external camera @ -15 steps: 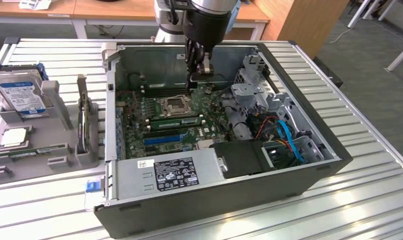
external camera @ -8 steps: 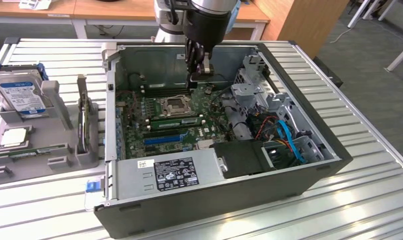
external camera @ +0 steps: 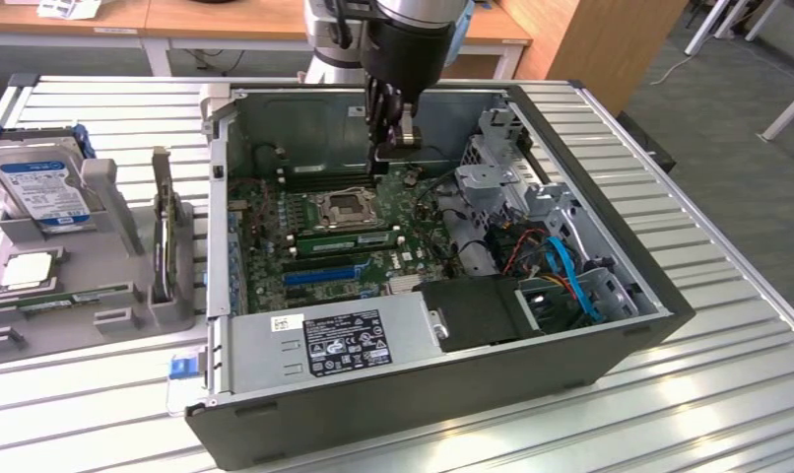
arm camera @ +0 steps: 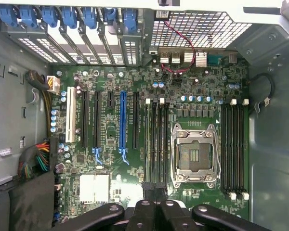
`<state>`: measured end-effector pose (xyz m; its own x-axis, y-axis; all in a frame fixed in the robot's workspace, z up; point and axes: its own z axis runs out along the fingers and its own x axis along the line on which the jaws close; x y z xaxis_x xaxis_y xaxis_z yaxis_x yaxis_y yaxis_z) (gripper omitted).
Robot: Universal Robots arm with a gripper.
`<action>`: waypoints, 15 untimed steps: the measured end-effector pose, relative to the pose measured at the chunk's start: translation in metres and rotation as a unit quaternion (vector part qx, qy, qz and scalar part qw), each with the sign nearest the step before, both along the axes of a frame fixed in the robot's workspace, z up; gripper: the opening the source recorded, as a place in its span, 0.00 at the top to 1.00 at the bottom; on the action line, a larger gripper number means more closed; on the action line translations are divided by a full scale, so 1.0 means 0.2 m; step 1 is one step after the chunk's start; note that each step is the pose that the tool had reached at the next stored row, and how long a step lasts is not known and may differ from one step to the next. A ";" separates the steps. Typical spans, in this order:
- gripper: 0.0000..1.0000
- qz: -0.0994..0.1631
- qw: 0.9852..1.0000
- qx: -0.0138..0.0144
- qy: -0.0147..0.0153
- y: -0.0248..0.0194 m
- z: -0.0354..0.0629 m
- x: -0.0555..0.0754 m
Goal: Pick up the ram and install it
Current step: 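Press down the ram until it locks into place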
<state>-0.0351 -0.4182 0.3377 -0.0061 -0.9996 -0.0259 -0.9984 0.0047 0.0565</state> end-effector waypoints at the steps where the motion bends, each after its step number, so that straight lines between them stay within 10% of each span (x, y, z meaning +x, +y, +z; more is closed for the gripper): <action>1: 0.90 0.000 1.000 0.000 0.000 0.000 0.000 0.00; 15: 0.90 0.000 1.000 0.000 0.001 0.000 0.000 0.10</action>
